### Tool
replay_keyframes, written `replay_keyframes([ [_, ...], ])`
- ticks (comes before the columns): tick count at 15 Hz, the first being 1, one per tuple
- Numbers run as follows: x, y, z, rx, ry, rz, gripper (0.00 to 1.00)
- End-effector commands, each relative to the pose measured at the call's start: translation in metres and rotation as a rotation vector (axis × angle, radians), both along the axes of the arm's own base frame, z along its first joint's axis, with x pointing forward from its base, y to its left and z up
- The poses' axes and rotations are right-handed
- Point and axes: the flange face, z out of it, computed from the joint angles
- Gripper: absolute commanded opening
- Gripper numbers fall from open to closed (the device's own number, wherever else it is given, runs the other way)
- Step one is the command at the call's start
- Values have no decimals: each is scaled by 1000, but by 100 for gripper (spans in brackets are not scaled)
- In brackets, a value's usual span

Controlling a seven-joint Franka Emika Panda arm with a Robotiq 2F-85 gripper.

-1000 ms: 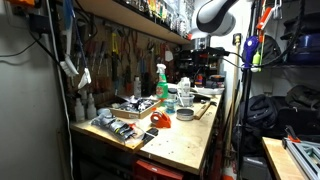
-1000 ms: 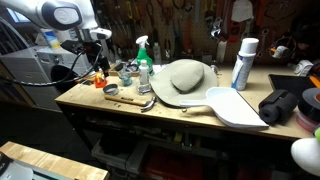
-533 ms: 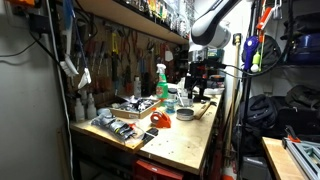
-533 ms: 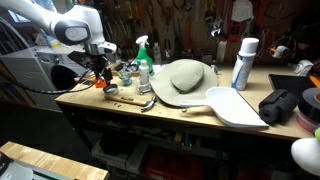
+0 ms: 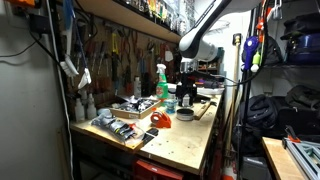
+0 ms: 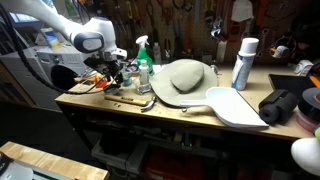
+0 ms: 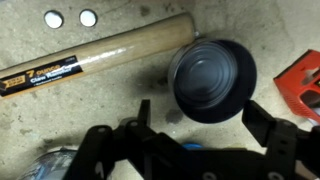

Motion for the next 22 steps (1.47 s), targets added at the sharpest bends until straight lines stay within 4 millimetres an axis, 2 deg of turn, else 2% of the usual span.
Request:
replay_keyframes([
  [1,8,-18,5,-86,8,28,96],
  [2,8,-20,4,-104,17,37,94],
  [3,7,-21,4,-122,28,42,87],
  [4,3,-21,0,-122,55,51,73],
  [5,-2,-20,-4,-121,79,59,69],
  [7,-10,-17,-12,-113,134,84,54],
  [9,-16,-13,-15,-84,183,109,47],
  [10,-18,-9,-17,-67,197,112,36],
  [11,-19,-7,-18,-59,208,111,44],
  [12,-19,-4,-19,-41,218,113,41],
  [13,-18,0,-19,-30,225,112,34],
  [14,-18,4,-19,-17,230,113,39],
  [16,-17,11,-20,2,237,111,41],
  [17,-15,15,-21,3,234,107,34],
  [18,-14,17,-23,7,238,105,20],
  [21,-9,22,-28,15,229,79,0],
  [22,-8,24,-30,16,218,66,0],
])
